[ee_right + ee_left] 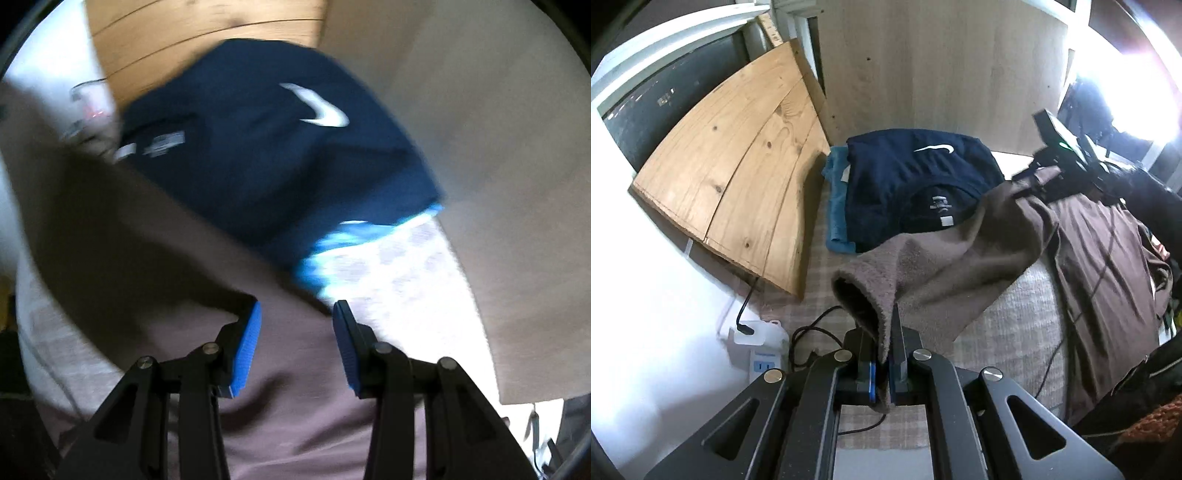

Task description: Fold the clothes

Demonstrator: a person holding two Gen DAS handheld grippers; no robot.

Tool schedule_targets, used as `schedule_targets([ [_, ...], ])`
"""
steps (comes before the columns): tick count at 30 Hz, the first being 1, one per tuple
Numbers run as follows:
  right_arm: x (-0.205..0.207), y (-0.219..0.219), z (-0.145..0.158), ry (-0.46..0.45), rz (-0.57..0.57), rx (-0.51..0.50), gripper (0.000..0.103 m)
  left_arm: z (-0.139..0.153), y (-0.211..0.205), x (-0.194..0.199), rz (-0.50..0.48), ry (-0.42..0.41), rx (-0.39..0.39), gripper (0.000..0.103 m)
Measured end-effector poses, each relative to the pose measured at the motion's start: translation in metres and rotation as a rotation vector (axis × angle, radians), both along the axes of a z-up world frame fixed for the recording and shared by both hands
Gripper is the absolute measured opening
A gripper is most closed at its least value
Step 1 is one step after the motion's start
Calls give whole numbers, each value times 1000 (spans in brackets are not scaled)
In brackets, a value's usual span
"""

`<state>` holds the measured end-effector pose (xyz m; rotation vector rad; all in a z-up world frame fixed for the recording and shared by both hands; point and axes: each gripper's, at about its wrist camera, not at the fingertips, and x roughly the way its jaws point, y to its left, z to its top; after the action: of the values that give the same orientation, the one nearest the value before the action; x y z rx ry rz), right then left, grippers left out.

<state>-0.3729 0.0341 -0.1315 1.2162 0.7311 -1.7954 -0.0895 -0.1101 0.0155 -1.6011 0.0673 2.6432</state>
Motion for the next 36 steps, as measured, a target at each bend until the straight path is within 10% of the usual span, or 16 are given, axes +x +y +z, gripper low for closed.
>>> schedule_targets([
  [7,-54,61,40,-66,-280,-131,40,0,0,7,1,3,2,4],
  [13,-34,36,22,33,38,0,40,-3,10,9,-30,-15,-5,4],
  [22,-25,4,-25,-109,278,67,48,-10,13,3,-35,-48,-17,4],
  [23,-25,4,-29,-103,280,77,45,-3,14,3,-37,-29,-20,4],
  [25,-24,5,-31,-100,274,83,3,9,17,3,-42,10,-26,4],
  [31,-31,41,15,14,123,-81,3,48,24,3,-57,125,-42,4],
  [36,-34,42,-4,92,-32,-45,2,36,23,-4,-67,90,-44,4],
])
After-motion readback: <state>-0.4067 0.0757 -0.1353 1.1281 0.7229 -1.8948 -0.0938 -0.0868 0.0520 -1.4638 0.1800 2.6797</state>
